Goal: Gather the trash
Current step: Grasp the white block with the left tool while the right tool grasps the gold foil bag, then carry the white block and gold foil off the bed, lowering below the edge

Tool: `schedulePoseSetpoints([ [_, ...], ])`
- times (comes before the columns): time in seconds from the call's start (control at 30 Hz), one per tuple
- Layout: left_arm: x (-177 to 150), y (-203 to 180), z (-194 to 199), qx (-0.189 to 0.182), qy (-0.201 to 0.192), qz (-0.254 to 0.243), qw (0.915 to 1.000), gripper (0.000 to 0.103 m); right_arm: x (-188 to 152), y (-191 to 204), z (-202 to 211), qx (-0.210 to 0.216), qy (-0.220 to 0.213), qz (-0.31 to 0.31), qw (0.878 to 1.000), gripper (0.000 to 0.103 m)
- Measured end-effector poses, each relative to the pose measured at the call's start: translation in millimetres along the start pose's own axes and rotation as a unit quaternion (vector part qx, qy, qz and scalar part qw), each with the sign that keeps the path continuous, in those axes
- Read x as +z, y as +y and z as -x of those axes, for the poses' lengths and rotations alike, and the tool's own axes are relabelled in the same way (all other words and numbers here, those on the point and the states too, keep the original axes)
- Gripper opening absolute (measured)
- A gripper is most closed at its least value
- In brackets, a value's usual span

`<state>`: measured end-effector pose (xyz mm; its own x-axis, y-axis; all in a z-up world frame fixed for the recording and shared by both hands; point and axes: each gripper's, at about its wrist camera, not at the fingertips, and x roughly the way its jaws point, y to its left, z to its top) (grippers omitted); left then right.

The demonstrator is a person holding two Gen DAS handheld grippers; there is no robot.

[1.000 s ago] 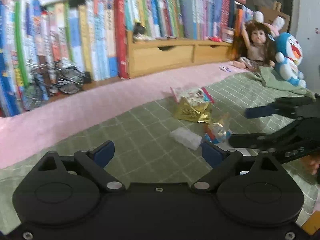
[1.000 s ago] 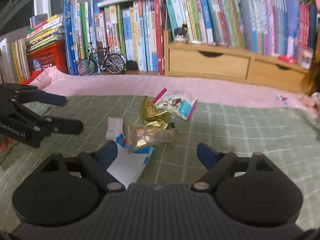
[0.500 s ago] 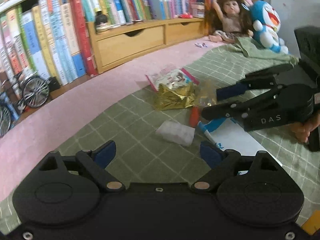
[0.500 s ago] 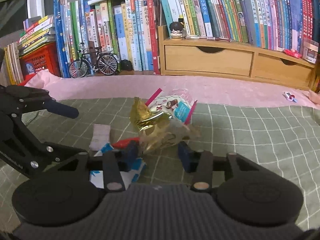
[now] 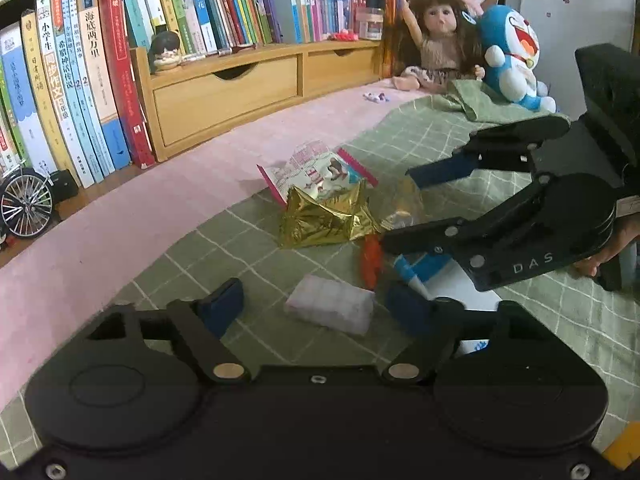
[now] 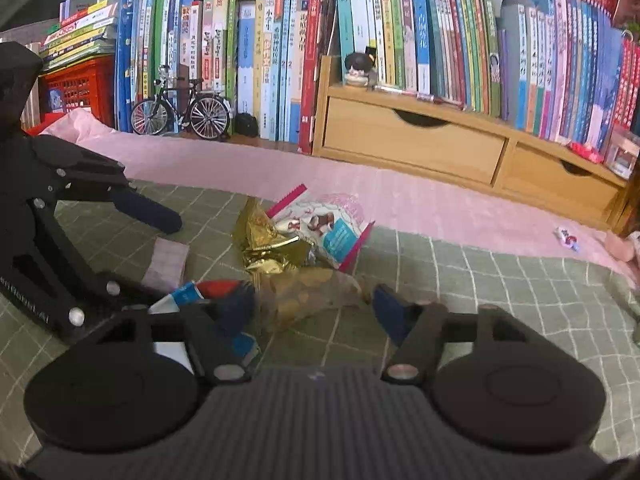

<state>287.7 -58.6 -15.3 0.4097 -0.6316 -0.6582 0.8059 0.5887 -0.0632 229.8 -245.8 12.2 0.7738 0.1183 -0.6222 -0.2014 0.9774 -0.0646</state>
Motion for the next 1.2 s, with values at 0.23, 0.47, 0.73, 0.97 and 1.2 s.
schedulePoseSetpoints([
  [0.23, -1.1, -3.1, 5.6, -0.002, -0.007, -0.008, 0.9999, 0.042, -0.5, -0.5, 2.8, -0.002, -0.019, 0.011, 1.000, 0.078],
  [0.47, -3.0, -7.0, 7.4, 0.010, -0.010, 0.001, 0.9999, 0.042, 0.8, -2.2, -0.1, 0.011, -0.015, 0.014, 1.000, 0.052],
  [0.73, -6.0, -23.0, 31.3, 0.017, -0.014, -0.005, 0.9997, 0.042, 1.0, -7.2, 9.2, 0.023, -0.020, -0.008, 1.000, 0.041],
  [0.97, -19.6, -20.4, 56.1, 0.022, -0.017, 0.051, 0.9983, 0.042, 2.7, 4.4, 31.2, 0.028, -0.022, 0.013, 0.999, 0.036],
  [1.2, -34.0, -37.2, 87.7, 0.025, -0.018, 0.059, 0.9978, 0.042, -1.6, 13.7, 60.4, 0.039, -0.025, 0.014, 0.999, 0.023],
])
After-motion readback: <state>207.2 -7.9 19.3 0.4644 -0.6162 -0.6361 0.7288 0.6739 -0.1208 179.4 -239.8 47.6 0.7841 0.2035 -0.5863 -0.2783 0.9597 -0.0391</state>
